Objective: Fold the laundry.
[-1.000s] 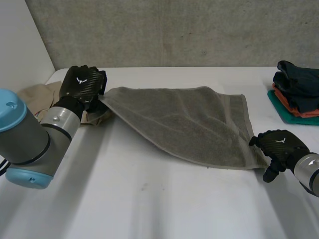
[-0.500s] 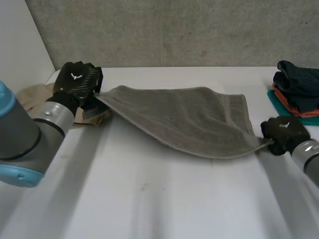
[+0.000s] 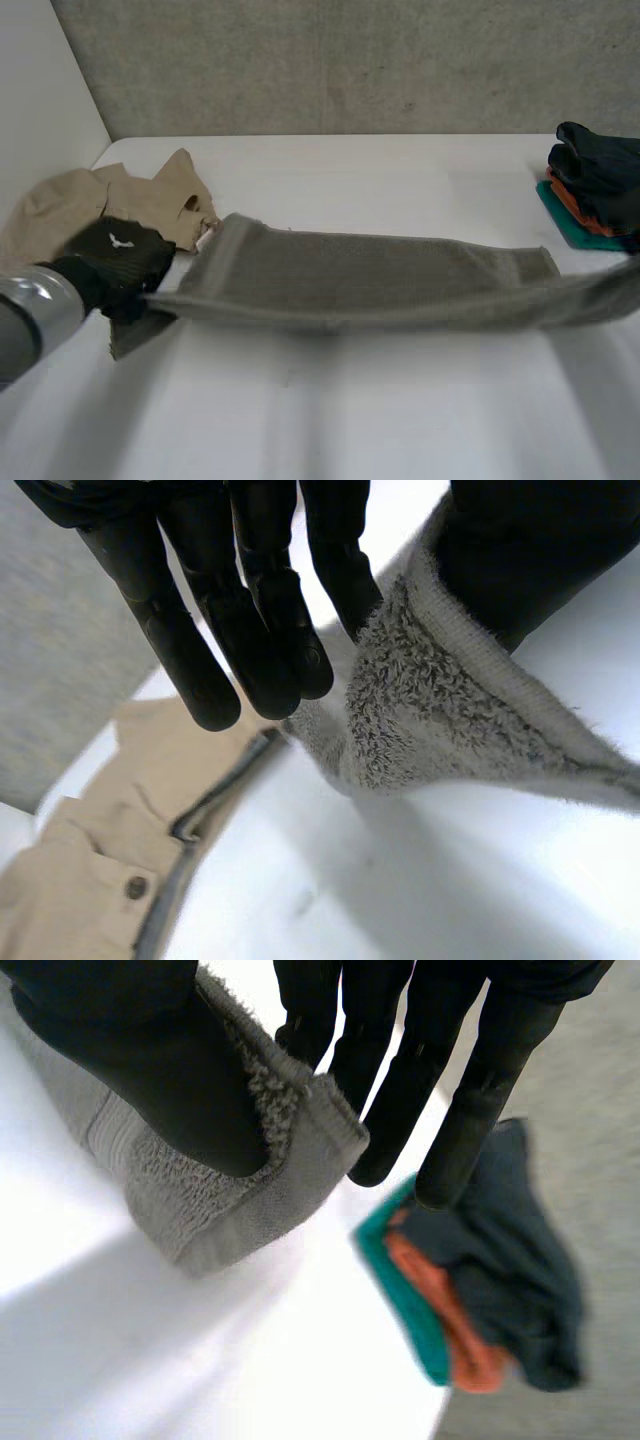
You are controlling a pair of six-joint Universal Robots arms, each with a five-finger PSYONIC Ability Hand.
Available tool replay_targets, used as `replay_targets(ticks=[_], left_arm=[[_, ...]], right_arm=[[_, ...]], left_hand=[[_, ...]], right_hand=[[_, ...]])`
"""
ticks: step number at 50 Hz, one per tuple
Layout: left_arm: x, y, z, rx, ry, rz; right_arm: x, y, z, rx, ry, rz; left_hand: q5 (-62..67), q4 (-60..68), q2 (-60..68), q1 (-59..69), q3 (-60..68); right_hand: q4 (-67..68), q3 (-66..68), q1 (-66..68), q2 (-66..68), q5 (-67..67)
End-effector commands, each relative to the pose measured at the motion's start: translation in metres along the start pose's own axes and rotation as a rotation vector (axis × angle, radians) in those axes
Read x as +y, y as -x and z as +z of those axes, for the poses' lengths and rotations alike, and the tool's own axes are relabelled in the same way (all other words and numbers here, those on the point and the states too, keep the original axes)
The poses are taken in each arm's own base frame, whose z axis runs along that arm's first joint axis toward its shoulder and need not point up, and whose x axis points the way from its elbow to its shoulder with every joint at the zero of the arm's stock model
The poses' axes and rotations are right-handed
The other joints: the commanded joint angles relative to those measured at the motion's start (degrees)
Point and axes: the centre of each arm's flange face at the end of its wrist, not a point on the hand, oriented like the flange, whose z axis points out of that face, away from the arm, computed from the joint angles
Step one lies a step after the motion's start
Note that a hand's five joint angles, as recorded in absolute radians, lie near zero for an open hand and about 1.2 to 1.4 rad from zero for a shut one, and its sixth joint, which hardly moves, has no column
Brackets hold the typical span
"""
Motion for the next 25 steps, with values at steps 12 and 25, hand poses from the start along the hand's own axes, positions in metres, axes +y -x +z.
replay_targets(ticks=[12, 25], left_arm=[[-0.09, 0.084, 0.161, -0.34, -0.511, 0.11], [-0.171, 0.14, 0.136, -0.571, -1.125, 0.079]], right_arm=[[-0.074, -0.056, 0.104, 0.488, -0.357, 0.091], [-0.142, -0.106, 0.071, 0.849, -0.845, 0.218]], left_hand=[[13.74, 11.18, 11.29, 13.41, 11.57], [13.74, 11.18, 11.29, 13.41, 11.57]], right_hand=[[11.21, 11.81, 15.1, 12.28, 12.87], [11.21, 11.81, 15.1, 12.28, 12.87]])
